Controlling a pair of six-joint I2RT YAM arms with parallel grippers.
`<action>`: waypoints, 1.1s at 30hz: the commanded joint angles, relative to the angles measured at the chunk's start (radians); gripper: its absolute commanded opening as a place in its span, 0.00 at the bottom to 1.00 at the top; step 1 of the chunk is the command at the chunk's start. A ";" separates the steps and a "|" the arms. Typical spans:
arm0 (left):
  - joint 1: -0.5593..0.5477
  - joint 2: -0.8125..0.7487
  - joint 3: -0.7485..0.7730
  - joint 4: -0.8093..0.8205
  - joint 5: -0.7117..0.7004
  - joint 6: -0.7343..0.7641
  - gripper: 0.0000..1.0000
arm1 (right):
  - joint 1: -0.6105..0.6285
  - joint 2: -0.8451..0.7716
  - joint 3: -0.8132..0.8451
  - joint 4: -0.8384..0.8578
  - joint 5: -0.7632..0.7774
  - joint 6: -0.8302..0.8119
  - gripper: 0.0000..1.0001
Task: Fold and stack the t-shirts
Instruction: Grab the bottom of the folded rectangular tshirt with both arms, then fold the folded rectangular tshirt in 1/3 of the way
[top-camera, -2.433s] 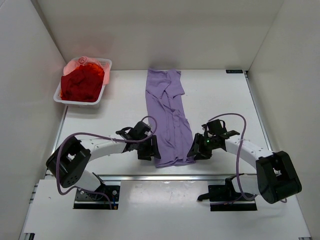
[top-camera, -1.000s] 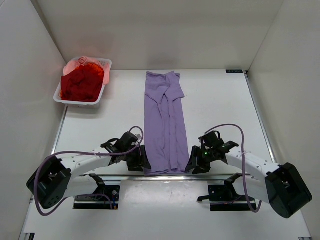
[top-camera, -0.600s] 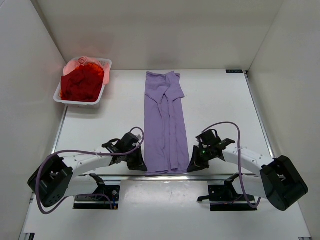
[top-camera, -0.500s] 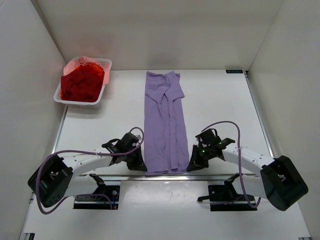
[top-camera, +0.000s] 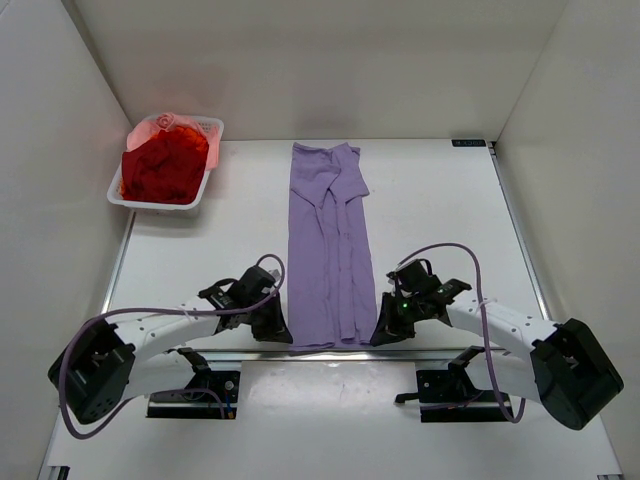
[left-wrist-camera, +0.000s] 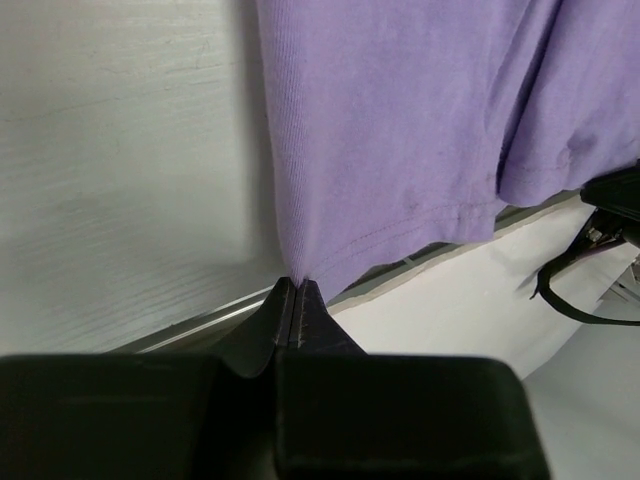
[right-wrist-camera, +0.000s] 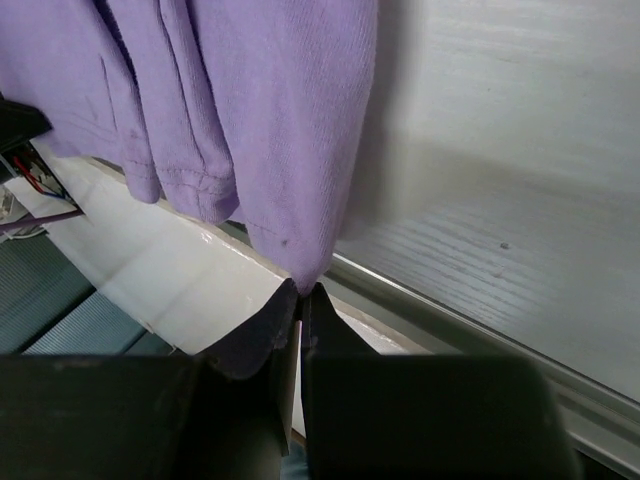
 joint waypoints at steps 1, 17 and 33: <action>0.006 -0.041 -0.008 -0.030 0.012 -0.002 0.00 | 0.017 -0.020 -0.008 0.006 -0.022 0.023 0.00; 0.196 0.073 0.189 -0.056 0.104 0.114 0.00 | -0.139 0.165 0.262 -0.110 -0.116 -0.170 0.00; 0.503 0.882 1.216 -0.136 0.120 0.223 0.46 | -0.425 0.933 1.340 -0.352 -0.006 -0.463 0.35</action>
